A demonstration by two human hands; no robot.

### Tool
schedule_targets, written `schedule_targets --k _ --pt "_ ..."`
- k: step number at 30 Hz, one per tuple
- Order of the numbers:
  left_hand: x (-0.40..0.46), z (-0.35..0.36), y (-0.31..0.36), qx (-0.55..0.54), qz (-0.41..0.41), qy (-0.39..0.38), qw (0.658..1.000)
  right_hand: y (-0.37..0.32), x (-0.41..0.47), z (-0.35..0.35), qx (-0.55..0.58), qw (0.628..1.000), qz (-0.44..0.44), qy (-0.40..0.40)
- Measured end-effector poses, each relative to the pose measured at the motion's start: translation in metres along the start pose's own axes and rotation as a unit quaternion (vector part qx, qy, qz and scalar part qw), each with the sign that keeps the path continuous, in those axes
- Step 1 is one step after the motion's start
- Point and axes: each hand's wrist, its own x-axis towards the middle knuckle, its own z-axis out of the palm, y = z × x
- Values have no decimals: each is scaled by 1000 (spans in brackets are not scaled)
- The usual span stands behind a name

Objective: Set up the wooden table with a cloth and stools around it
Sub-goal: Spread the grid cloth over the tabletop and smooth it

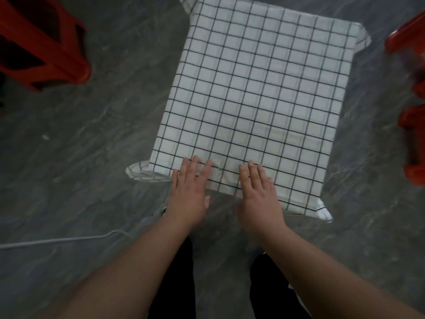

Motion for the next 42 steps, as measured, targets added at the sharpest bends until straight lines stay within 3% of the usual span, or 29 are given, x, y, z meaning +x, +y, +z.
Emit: schedule_targets --k 11,16,20,24,32,42 --pt "25 -31 -150 -69 -42 16 997 -133 65 14 -22 1000 -2 10" --pt "45 -29 -180 -57 -21 -55 997 -169 91 26 -27 999 -16 9" --pt "55 -21 -189 -28 -3 -93 995 -181 105 37 -48 997 -67 -6" --pt "57 -17 -188 -24 7 -51 998 -188 113 53 -69 991 -114 -22" --pt "68 16 -201 -138 -46 -134 980 -179 117 74 -116 985 -127 23" --pt "82 35 -217 -159 -59 -169 971 -178 118 83 -147 981 -122 41"
